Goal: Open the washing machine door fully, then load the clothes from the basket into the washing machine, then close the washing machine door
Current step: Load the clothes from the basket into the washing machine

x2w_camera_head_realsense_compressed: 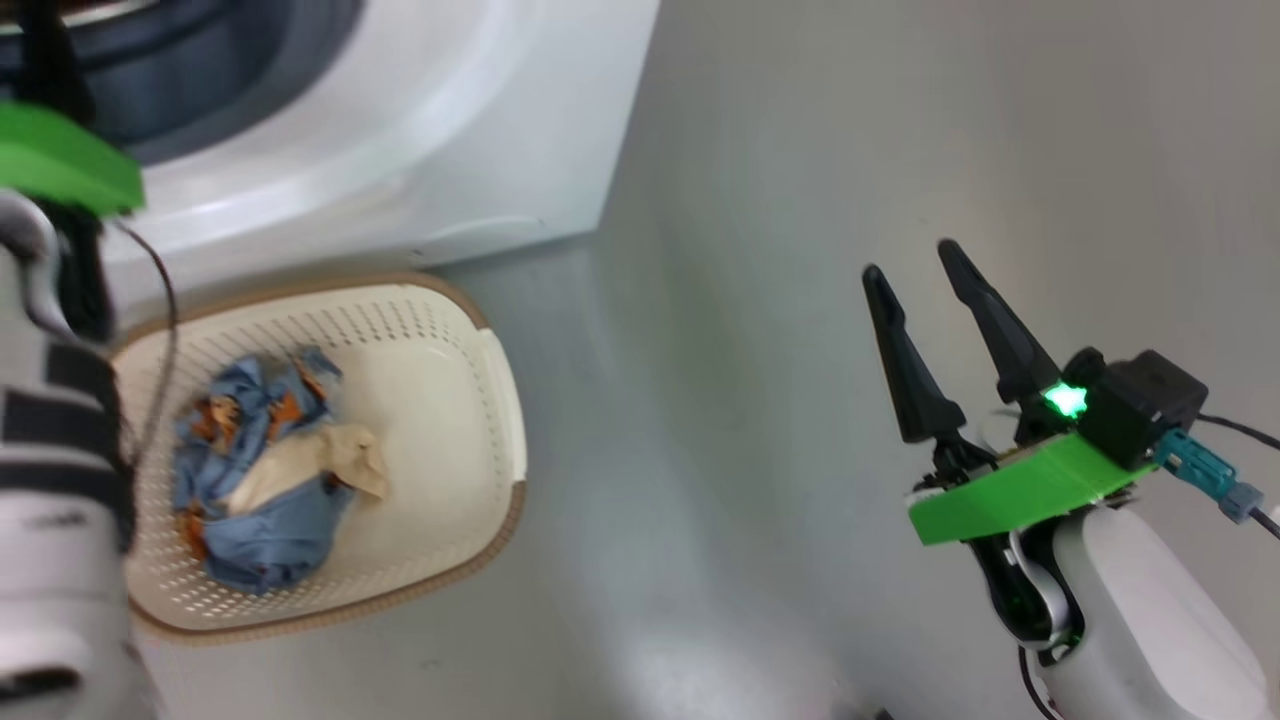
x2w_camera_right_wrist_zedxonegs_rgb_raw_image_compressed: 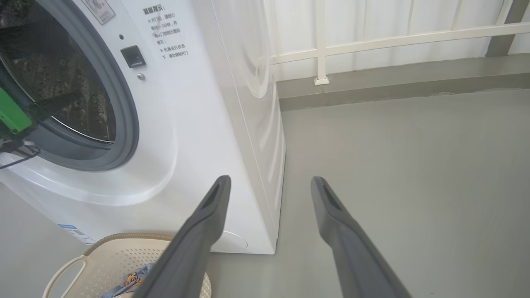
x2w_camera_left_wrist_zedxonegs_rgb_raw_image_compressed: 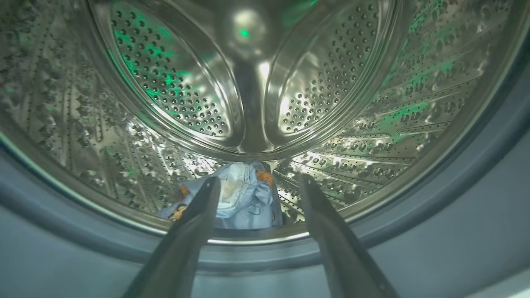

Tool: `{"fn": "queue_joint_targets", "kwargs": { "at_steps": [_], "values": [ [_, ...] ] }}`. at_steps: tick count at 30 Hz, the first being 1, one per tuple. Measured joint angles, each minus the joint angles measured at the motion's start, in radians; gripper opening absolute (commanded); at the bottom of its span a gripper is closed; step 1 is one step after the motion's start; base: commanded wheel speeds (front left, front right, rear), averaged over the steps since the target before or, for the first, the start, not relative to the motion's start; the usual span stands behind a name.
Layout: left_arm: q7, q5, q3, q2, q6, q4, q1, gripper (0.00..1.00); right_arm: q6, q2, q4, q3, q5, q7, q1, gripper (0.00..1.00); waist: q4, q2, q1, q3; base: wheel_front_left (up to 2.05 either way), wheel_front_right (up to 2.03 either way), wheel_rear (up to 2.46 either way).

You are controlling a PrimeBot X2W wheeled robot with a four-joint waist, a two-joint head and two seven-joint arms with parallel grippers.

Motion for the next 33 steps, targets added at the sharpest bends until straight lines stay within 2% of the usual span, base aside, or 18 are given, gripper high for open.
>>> {"fn": "queue_joint_targets", "kwargs": {
  "at_steps": [11,21,33],
  "values": [
    [0.000,0.055,0.065,-0.074,-0.010,-0.205,0.279,1.00,0.000,-0.035,0.016,-0.041,0.000,0.000,0.079,1.00,0.062,0.0000,0.0000,-0.139,0.00,0.00,0.00],
    [0.000,0.132,0.078,-0.129,-0.008,-0.342,0.465,1.00,0.000,-0.070,0.025,-0.074,0.000,0.000,0.147,1.00,0.120,0.0000,0.0000,-0.247,0.00,0.00,0.00],
    [0.000,0.178,0.082,-0.148,-0.005,-0.460,0.694,1.00,0.000,-0.078,0.030,-0.096,0.000,0.000,0.217,1.00,0.163,0.0000,-0.0001,-0.352,0.00,0.00,0.00]
  ]
}}
